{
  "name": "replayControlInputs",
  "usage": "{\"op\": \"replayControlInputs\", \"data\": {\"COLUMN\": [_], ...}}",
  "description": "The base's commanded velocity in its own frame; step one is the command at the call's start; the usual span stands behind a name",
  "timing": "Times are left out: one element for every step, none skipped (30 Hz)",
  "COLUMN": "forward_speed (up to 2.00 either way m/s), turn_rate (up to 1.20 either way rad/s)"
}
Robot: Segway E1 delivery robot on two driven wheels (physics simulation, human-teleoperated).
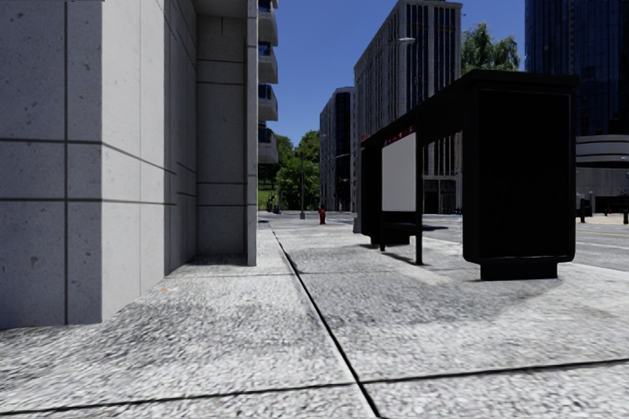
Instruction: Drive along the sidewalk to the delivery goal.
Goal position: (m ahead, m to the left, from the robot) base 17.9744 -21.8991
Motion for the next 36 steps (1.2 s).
{"op": "replayControlInputs", "data": {"forward_speed": [2.0, 2.0, 2.0, 2.0, 2.0, 2.0, 2.0, 2.0, 2.0, 2.0, 2.0, 2.0, 2.0, 2.0, 2.0, 2.0, 2.0, 2.0, 2.0, 2.0, 2.0, 2.0, 2.0, 2.0, 2.0, 2.0, 2.0, 2.0, 2.0, 2.0, 2.0, 2.0, 2.0, 2.0, 2.0, 2.0], "turn_rate": [0.0, 0.0, 0.0, 0.0, 0.0, 0.0, 0.0, 0.0, 0.0, 0.0, 0.0, 0.0, 0.0, 0.0, 0.0, 0.0, 0.0, 0.0, 0.0, 0.0, 0.0, 0.0, 0.0, 0.0, 0.0, 0.0, 0.0, 0.0, 0.0, 0.0, 0.0, 0.0, 0.0, 0.0, 0.0, 0.0]}}
